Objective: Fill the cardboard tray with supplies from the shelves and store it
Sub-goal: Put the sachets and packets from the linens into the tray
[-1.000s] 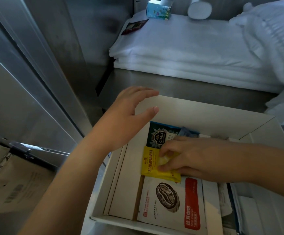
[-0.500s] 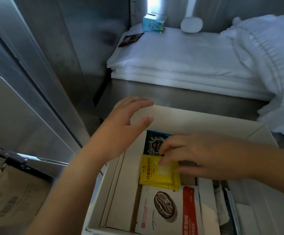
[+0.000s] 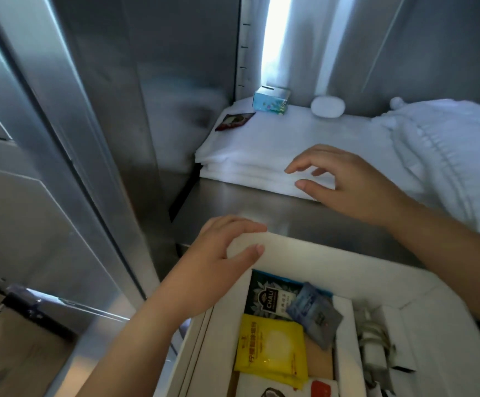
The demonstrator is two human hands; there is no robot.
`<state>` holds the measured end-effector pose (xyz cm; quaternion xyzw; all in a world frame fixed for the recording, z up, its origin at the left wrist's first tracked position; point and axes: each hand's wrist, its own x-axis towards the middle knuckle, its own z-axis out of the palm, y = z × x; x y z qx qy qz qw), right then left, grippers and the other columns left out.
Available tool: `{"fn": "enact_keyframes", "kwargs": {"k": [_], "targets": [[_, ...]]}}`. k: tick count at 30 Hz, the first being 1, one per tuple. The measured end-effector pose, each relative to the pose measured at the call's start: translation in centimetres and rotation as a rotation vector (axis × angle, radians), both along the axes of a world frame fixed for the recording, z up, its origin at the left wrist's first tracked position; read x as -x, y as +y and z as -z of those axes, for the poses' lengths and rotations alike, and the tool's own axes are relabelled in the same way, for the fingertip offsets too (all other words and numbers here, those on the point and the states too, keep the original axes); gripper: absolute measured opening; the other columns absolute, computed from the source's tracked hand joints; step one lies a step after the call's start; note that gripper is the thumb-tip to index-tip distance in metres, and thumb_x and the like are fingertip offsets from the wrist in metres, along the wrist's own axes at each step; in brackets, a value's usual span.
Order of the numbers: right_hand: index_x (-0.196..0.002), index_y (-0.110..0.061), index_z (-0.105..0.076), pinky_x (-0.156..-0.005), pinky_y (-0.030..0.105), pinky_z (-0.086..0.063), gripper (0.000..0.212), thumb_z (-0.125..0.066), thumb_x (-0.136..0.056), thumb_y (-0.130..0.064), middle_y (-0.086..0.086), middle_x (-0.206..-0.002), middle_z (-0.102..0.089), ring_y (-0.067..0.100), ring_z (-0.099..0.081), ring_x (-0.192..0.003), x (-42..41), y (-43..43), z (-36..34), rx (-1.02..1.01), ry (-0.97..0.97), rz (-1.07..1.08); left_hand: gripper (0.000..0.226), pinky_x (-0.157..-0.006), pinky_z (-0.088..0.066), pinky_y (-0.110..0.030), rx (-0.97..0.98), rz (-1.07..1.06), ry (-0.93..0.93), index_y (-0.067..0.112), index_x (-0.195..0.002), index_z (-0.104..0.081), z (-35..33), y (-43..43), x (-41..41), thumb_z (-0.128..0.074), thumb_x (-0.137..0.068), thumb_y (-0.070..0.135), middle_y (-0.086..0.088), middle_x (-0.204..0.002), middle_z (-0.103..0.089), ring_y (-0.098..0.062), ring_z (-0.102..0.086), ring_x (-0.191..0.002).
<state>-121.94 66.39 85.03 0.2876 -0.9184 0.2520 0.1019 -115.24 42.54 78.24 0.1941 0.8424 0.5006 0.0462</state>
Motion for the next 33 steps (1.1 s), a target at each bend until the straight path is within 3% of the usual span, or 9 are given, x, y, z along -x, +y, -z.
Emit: {"fn": "enact_keyframes", "kwargs": {"k": [6, 11, 15, 22, 25, 33], "targets": [[-0.125, -0.019, -0.057, -0.095, 0.0, -0.023, 0.036, -0.061, -0.091, -0.028, -0.004, -0.129, -0.053, 0.006, -0.046, -0.119, 6.9, -1.8, 1.4, -0.138, -0.007, 0.039, 0.021, -0.094, -0.041, -0.025, -0.054, 0.027, -0.06, 0.047, -0.11, -0.062, 0.2, -0.4, 0.9, -0.053, -0.092, 0.043, 0.032, -0.111, -0.054, 0.009, -0.048, -0.11], [-0.137, -0.019, -0.045, -0.104, 0.017, -0.02, 0.051, -0.056, -0.092, -0.039, -0.001, -0.146, -0.038, 0.015, -0.034, -0.135, 12.8, -3.7, 2.7, -0.216, -0.076, 0.091, 0.018, -0.093, -0.045, -0.028, -0.137, 0.021, -0.111, 0.049, -0.106, -0.064, 0.2, -0.3, 1.2, -0.056, -0.091, 0.043, 0.023, -0.107, -0.057, 0.003, -0.055, -0.105], [-0.141, -0.016, -0.04, -0.112, 0.028, -0.021, 0.057, -0.052, -0.093, -0.044, 0.001, -0.15, -0.034, 0.018, -0.031, -0.138, 16.3, -4.8, 3.5, -0.257, -0.099, 0.128, 0.018, -0.09, -0.041, -0.015, -0.164, 0.001, -0.115, 0.043, -0.107, -0.066, 0.3, -0.1, 1.0, -0.058, -0.091, 0.038, 0.024, -0.105, -0.057, 0.005, -0.055, -0.105], [-0.145, -0.022, -0.035, -0.113, 0.031, -0.017, 0.06, -0.053, -0.092, -0.044, 0.0, -0.155, -0.027, 0.016, -0.02, -0.143, 19.6, -6.6, 3.4, -0.27, -0.063, 0.111, 0.018, -0.088, -0.037, -0.01, -0.167, -0.011, -0.153, 0.044, -0.107, -0.066, -0.1, -0.1, 0.7, -0.057, -0.092, 0.038, 0.026, -0.104, -0.055, 0.007, -0.052, -0.106], [-0.147, -0.026, -0.032, -0.114, 0.031, -0.016, 0.058, -0.047, -0.094, -0.046, -0.004, -0.156, -0.025, 0.013, -0.017, -0.145, 19.9, -6.7, 3.6, -0.331, -0.06, 0.098, 0.018, -0.091, -0.037, -0.017, -0.16, -0.011, -0.147, 0.046, -0.106, -0.065, -0.1, -0.1, 0.6, -0.056, -0.092, 0.041, 0.026, -0.105, -0.055, 0.006, -0.051, -0.108], [-0.145, -0.025, -0.036, -0.111, 0.033, -0.025, 0.056, -0.037, -0.095, -0.052, -0.004, -0.152, -0.035, 0.014, -0.029, -0.14, 19.6, -6.4, 3.6, -0.396, -0.014, 0.132, 0.017, -0.097, -0.04, -0.03, -0.183, -0.025, -0.128, 0.044, -0.104, -0.067, -0.1, 0.2, 0.6, -0.056, -0.093, 0.036, 0.022, -0.104, -0.057, 0.0, -0.053, -0.109]]}}
